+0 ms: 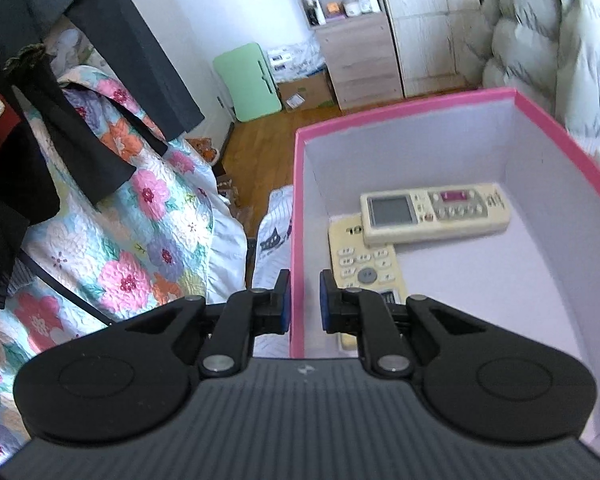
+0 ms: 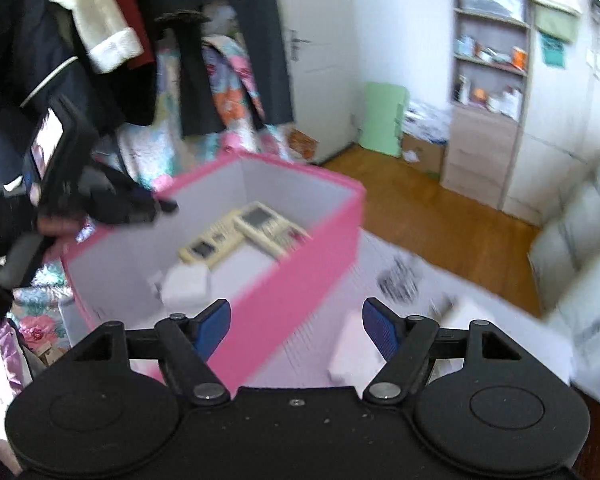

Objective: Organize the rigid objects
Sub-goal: 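Carry the white remote into the pink box and release it, then grasp the cream remote with pink buttons using the right tool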

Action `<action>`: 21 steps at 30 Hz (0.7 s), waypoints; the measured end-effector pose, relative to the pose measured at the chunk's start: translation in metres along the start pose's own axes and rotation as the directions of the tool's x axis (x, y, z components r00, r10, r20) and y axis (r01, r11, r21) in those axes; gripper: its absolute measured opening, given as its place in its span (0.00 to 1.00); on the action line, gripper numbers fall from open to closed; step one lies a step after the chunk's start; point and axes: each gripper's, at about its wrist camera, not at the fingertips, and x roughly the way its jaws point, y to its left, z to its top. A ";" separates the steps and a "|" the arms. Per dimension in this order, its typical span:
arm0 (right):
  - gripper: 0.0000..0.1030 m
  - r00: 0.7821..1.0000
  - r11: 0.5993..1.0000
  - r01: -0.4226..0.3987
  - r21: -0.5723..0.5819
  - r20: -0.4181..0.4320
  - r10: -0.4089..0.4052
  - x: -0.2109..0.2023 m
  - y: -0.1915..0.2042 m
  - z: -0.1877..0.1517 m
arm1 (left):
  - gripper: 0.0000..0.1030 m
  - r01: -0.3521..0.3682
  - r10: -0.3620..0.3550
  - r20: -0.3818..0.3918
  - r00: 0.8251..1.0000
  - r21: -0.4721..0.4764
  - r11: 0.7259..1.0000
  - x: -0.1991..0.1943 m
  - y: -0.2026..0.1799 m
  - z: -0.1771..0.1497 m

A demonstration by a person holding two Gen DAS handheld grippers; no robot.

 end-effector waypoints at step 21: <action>0.75 0.953 0.959 0.229 0.169 -0.241 -0.185 0.022 -0.045 -0.125 | 0.16 -0.021 0.024 0.064 0.998 -0.034 0.999 -0.002 -0.005 -0.003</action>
